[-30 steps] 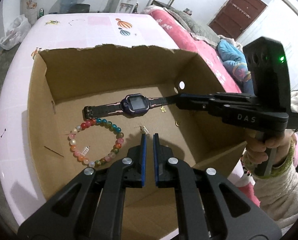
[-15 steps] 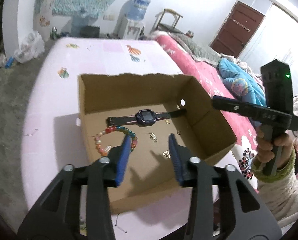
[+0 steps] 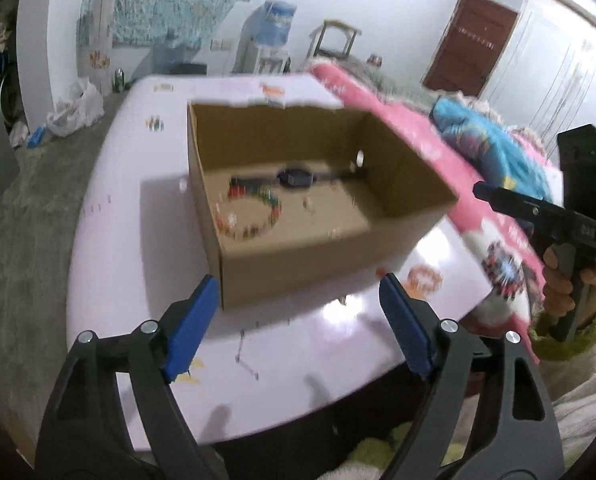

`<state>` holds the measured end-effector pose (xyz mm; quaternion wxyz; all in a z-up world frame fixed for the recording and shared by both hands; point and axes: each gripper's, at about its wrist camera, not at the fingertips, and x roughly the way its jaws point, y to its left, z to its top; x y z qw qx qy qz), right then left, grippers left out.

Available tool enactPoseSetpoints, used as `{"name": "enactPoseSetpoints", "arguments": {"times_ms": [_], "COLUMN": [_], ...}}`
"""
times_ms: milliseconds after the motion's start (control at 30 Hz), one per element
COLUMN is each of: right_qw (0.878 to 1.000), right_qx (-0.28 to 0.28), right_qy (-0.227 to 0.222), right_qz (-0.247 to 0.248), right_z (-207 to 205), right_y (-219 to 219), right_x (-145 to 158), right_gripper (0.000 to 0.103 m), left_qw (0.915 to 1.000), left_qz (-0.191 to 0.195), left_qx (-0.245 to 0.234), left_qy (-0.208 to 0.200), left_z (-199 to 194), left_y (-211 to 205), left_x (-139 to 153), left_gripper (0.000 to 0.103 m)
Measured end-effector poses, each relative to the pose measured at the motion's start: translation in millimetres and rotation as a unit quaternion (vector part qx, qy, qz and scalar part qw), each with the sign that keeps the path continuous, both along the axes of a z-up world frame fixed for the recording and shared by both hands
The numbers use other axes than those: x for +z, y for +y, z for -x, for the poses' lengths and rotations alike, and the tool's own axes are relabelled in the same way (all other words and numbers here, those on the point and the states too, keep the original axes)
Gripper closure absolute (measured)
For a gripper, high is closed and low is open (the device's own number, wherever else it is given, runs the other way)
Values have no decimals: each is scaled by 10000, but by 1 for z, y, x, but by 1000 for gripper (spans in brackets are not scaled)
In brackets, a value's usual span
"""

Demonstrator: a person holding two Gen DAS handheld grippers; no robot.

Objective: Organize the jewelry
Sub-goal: 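Move the open right tool down to the pink-orange beaded bracelet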

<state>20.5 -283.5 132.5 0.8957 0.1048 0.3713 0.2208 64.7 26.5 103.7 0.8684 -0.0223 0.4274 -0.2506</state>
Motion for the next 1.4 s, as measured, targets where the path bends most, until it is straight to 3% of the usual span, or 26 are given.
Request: {"name": "enactPoseSetpoints", "arguments": {"times_ms": [100,300,433,833,933,1133,1400], "right_qw": [9994,9943,9925,9920,9916,9900,9876], "right_qx": [-204,-580,-695,-895,-952,-1117,-1383], "right_qy": [278,874,1008,891,870,847,739], "right_qz": [77,-169,8,-50,-72,-143,-118], "right_z": [14,26,27,14,12,7,6], "right_y": [2,-4,1,-8,-12,-16,-32], "right_x": [-29,-77,-96,-103,-104,-106,-99], "right_gripper": [34,35,46,50,50,50,50], "left_qw": [9996,9965,9926,9856,9832,9810,9825], "left_qz": [-243,-773,-999,-1220,-1332,-1384,-1303], "left_qx": [-46,-297,-613,-1136,-1187,-1258,-1194], "left_qy": [149,-144,-323,-298,-393,-514,-580], "left_z": [5,10,10,-13,-12,-10,-9], "left_y": [-13,-47,-70,-112,-115,-116,-116], "left_x": [-23,-59,-78,-105,-108,-109,-108], "left_gripper": [24,25,35,76,79,98,103]}}
